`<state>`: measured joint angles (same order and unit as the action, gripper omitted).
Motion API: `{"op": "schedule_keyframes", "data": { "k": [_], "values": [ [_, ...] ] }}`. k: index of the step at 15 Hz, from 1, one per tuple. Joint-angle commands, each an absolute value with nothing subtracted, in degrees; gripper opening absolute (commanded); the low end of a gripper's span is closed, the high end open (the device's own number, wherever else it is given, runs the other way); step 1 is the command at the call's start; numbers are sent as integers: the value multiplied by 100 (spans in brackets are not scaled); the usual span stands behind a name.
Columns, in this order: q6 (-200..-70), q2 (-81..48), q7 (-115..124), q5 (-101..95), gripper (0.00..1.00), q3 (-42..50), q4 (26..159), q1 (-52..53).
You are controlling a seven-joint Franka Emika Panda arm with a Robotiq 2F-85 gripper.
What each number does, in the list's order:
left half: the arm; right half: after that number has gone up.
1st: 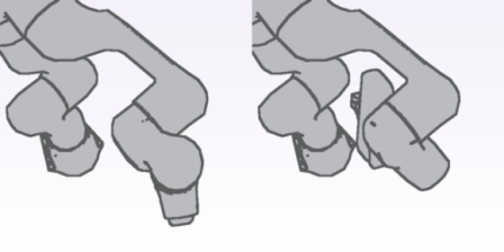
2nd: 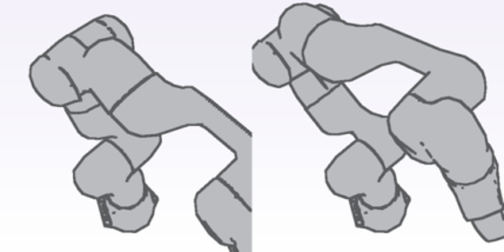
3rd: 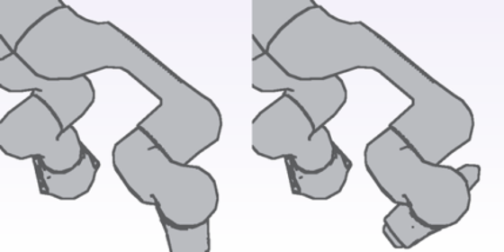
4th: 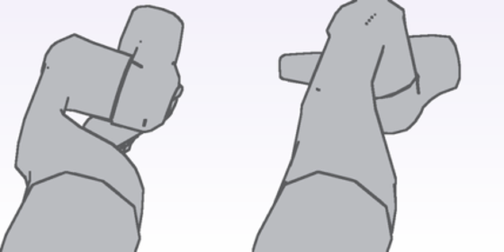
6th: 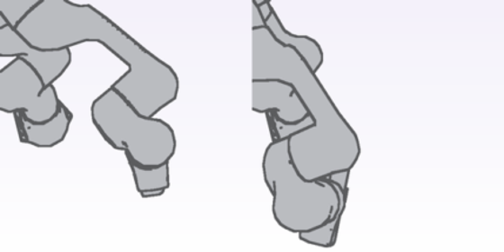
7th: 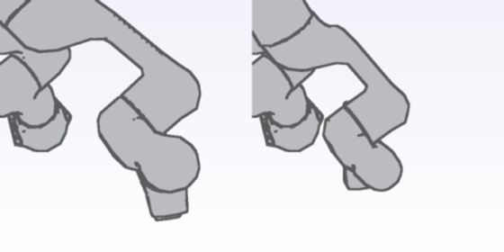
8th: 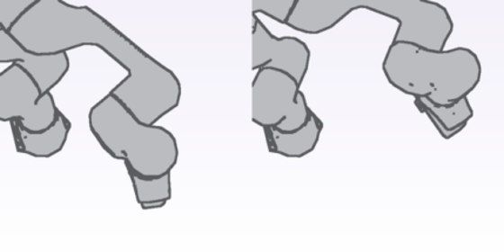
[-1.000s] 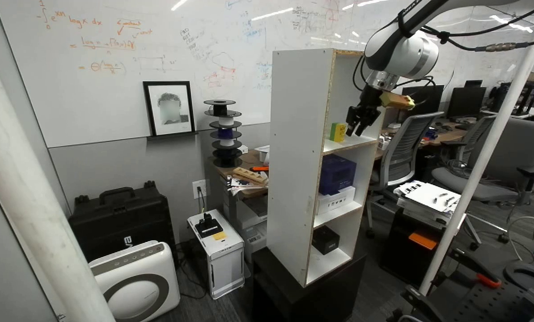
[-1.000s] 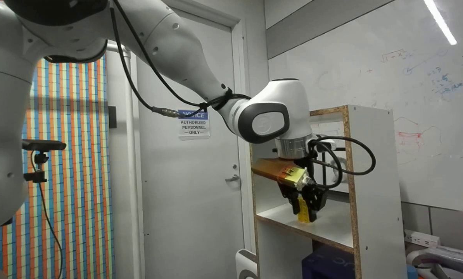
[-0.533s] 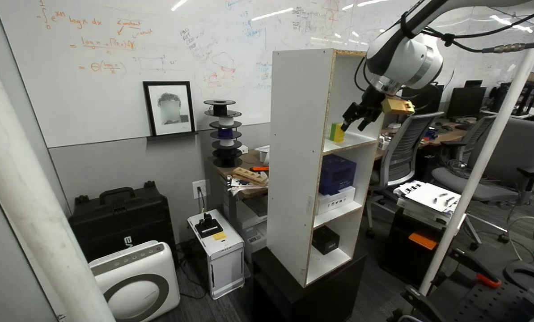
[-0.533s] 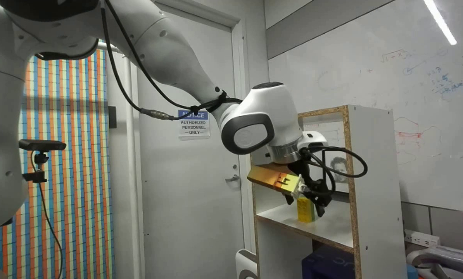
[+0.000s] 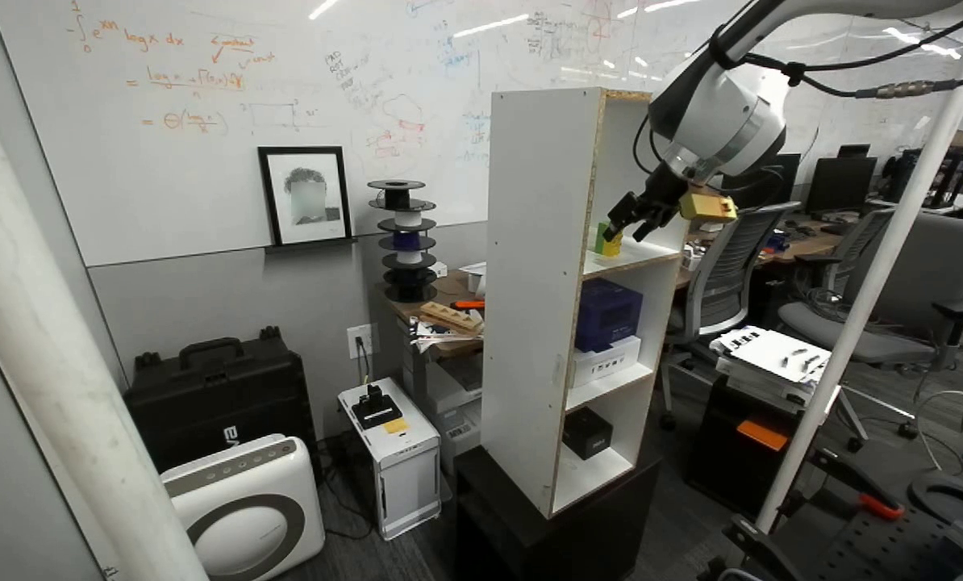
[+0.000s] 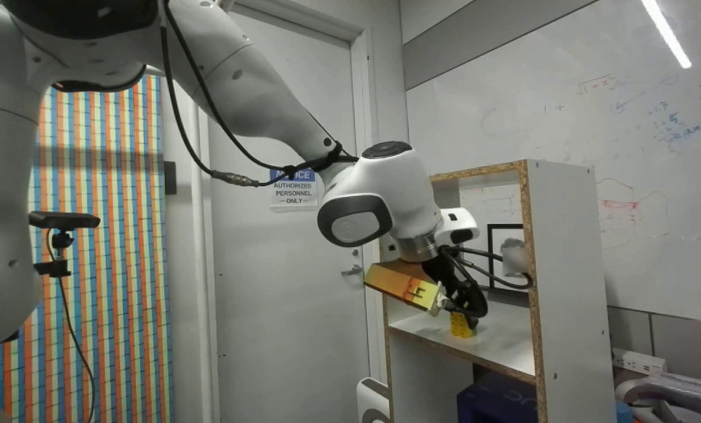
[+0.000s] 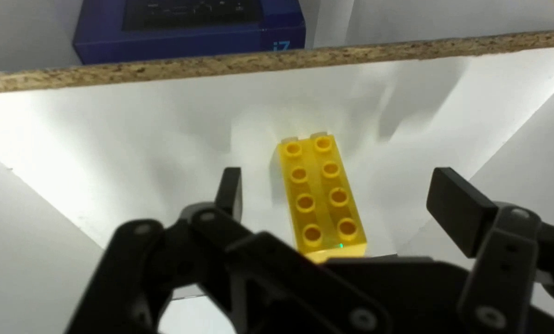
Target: Put the Lego's on top of the shelf
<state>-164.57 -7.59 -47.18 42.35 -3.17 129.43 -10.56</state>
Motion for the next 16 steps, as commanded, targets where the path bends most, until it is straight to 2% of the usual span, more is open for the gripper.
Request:
{"op": "schedule_keyframes", "data": {
  "k": [1,2,3,11,12,16],
  "values": [
    [-16831,-878,-5520,5015,100,-551,12754,-1126],
    [-16905,-927,-5696,5174,84,-580,12715,-1123],
    [-16981,-968,-5910,5370,73,-619,12675,-1128],
    [-17115,-1197,-6665,6049,12,-573,12521,-1170],
    [-17104,-1149,-6564,5926,15,-519,12596,-1159],
    [-16844,-431,-6020,5113,16,-141,13379,-1078]
  ]
}}
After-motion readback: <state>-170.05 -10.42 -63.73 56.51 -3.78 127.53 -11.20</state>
